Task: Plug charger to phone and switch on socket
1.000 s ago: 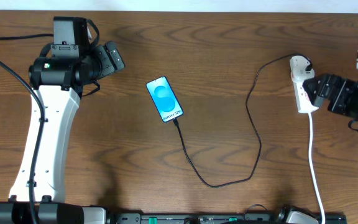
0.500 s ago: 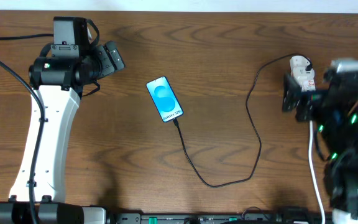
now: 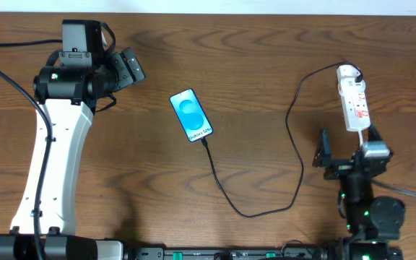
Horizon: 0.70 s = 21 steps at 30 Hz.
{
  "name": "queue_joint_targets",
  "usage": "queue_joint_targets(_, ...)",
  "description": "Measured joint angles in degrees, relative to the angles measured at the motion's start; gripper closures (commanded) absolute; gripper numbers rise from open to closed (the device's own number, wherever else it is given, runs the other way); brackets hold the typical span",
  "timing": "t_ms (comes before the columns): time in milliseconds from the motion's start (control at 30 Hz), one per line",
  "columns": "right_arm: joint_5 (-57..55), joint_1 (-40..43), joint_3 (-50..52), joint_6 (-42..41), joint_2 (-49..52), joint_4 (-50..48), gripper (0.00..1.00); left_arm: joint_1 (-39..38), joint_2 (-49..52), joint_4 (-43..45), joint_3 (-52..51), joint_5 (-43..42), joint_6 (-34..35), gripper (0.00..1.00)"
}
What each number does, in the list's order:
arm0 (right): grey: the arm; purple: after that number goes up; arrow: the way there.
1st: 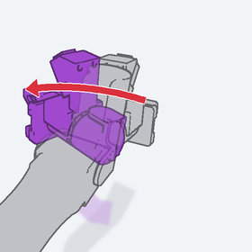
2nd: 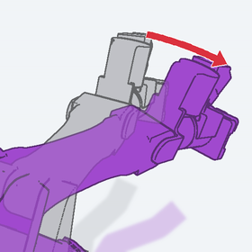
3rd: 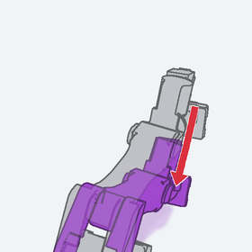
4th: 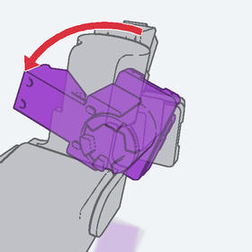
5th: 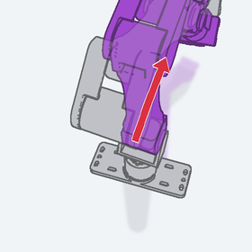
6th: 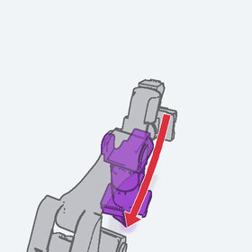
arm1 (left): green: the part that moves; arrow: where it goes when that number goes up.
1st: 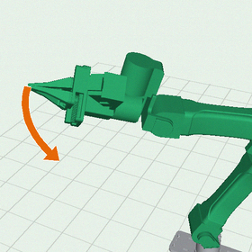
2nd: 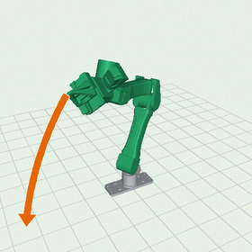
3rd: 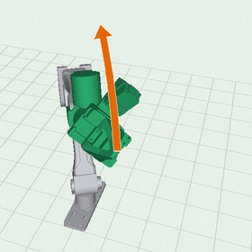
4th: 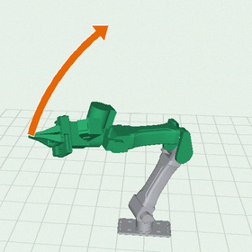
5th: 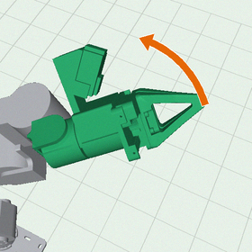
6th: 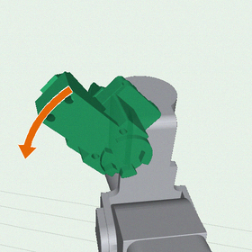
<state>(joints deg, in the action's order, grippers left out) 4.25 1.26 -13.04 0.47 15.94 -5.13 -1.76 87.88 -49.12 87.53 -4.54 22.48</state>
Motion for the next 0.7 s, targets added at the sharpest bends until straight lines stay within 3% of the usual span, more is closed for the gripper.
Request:
queue_joint_targets(367, -0.2, 0.0, 11.6, 0.0, -10.9, -5.1, 0.01, 0.0, 0.0, 0.0, 0.0, 0.0, 0.0, 0.02)
queue_joint_targets(700, -0.2, 0.0, 12.5, 0.0, -15.3, 5.9, 0.01, 0.0, 0.0, 0.0, 0.0, 0.0, 0.0, 0.02)
